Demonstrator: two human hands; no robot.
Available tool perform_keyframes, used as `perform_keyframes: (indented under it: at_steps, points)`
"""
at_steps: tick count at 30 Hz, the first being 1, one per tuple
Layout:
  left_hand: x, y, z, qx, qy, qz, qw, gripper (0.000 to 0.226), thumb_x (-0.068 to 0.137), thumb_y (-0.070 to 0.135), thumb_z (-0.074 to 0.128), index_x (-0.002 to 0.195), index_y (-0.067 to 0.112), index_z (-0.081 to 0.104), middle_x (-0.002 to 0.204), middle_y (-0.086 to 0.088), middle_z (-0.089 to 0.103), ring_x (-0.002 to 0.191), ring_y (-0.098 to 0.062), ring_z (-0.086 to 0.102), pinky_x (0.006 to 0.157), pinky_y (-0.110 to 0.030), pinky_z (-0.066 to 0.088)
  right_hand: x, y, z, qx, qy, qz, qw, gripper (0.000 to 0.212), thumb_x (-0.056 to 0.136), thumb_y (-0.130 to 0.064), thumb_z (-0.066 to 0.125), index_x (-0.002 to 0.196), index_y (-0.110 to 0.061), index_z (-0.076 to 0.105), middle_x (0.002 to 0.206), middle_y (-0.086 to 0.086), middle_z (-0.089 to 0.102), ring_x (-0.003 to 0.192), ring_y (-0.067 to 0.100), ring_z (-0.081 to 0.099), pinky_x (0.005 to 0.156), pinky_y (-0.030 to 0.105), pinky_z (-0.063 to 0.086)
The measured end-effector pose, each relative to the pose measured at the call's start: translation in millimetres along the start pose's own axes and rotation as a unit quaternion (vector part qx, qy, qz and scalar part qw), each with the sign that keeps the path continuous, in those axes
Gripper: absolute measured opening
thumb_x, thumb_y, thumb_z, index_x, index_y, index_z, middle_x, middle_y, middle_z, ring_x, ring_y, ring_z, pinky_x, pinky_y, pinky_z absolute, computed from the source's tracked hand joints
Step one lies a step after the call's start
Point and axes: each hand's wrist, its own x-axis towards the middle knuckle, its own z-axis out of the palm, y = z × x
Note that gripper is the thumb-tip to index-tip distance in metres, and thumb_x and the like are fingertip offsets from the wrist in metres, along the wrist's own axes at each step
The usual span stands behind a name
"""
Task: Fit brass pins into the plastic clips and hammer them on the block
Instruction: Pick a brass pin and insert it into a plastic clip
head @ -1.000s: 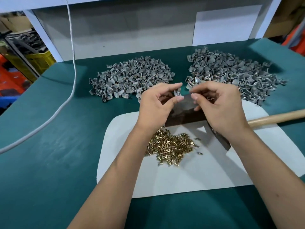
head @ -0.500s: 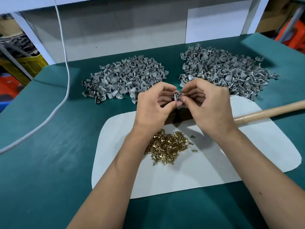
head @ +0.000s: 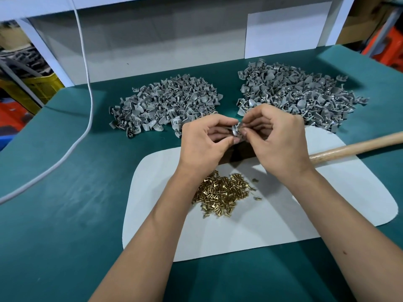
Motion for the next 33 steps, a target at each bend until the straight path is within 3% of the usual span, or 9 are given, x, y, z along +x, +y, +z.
perform_keyframes:
  at_steps: [7, 18, 27, 33]
  points:
    - [-0.6, 3.6, 0.2, -0.007, 0.018, -0.010, 1.000, 0.031, 0.070, -0.011, 0.086, 0.095, 0.004, 0.077, 0.087, -0.012, 0.078, 0.081, -0.022, 0.078, 0.081, -0.034, 0.063, -1.0, 0.8, 0.6, 0.021, -0.016, 0.003, 1.000, 0.021, 0.084, -0.002, 0.076, 0.089, -0.016, 0.062, 0.082, -0.004, 0.070, 0.075, 0.013, 0.069, 0.071, 0.039, 0.061]
    - [-3.0, 5.6, 6.8, 0.050, 0.025, 0.007, 0.998, 0.032, 0.070, -0.008, 0.087, 0.092, 0.013, 0.078, 0.091, -0.006, 0.077, 0.084, -0.016, 0.077, 0.080, -0.034, 0.064, -1.2, 1.3, -1.2, 0.012, -0.025, 0.008, 1.000, 0.025, 0.081, 0.007, 0.075, 0.089, -0.014, 0.062, 0.081, -0.003, 0.069, 0.075, 0.012, 0.069, 0.069, 0.036, 0.062]
    - [0.0, 4.9, 4.0, -0.021, 0.032, -0.039, 0.999, 0.034, 0.070, -0.009, 0.086, 0.088, 0.017, 0.075, 0.079, -0.001, 0.076, 0.078, -0.015, 0.074, 0.079, -0.028, 0.061, -1.8, 4.0, 1.1, 0.017, -0.010, -0.015, 1.000, 0.015, 0.086, -0.002, 0.075, 0.094, -0.011, 0.066, 0.085, -0.003, 0.071, 0.079, 0.012, 0.071, 0.075, 0.037, 0.062]
    - [-0.1, 5.7, 1.3, -0.059, 0.015, -0.042, 0.997, 0.034, 0.072, -0.010, 0.085, 0.090, 0.017, 0.074, 0.074, 0.006, 0.075, 0.076, -0.010, 0.073, 0.076, -0.023, 0.059, -1.6, 3.5, -1.8, -0.004, -0.007, -0.048, 0.999, 0.018, 0.086, -0.002, 0.076, 0.101, -0.011, 0.073, 0.089, -0.004, 0.074, 0.083, 0.006, 0.072, 0.078, 0.029, 0.061]
